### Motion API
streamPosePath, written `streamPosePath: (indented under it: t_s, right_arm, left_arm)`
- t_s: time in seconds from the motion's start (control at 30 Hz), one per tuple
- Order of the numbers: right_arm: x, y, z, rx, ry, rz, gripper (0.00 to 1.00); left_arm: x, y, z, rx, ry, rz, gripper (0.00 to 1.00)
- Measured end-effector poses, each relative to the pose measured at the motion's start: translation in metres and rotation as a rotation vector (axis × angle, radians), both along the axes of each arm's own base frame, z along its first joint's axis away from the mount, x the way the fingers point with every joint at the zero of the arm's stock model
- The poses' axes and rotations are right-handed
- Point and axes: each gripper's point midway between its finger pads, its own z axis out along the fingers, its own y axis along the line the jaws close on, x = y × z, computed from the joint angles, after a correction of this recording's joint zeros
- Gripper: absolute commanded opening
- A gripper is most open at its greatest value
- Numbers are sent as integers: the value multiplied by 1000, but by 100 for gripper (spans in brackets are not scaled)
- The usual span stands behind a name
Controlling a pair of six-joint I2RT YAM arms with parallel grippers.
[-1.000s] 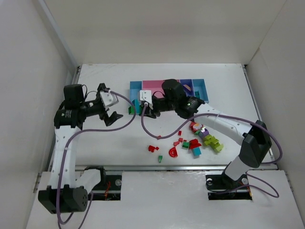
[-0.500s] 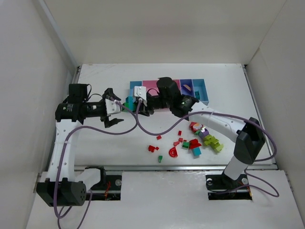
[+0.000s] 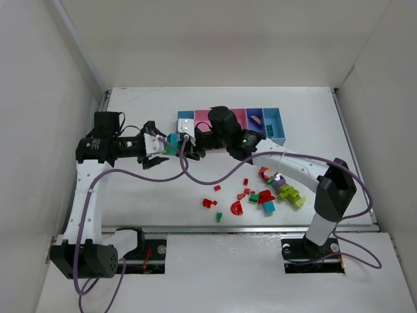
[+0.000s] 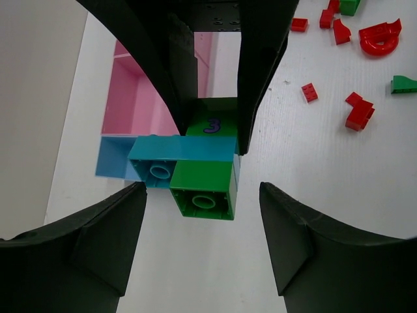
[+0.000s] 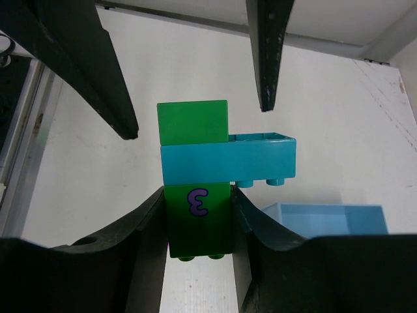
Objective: Sort the legos into containers by color
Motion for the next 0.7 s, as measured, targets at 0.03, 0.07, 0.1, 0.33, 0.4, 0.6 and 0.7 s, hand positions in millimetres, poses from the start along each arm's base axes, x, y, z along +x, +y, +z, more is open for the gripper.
streamPosePath:
  t_s: [0.03, 0.07, 0.1, 0.33, 0.4, 0.6, 0.7]
  right_arm:
    - [-2, 1, 1, 2, -2, 4, 0]
    - [-3, 3, 2, 4, -5, 9, 0]
    - [-6, 4, 3, 6, -6, 15, 0]
    - [-7, 7, 5, 8, -31, 22, 0]
    - [-6, 7, 4, 7, -31, 22, 0]
    - [-3, 6, 0, 1, -37, -1, 0]
    - [5, 2, -6, 7, -17, -28, 0]
  left_arm:
    - [0, 0, 0, 0, -1, 0, 65]
    - [1, 0, 0, 0, -3, 0, 63]
    - [1, 0, 1, -1, -5, 0, 60]
    - [-4, -2, -1, -18, 36, 4, 4]
    - [-4, -2, -1, -20, 40, 6, 0]
    - [-3, -1, -3, -12, 48, 21, 0]
    - [-1, 1, -4, -8, 60, 40, 0]
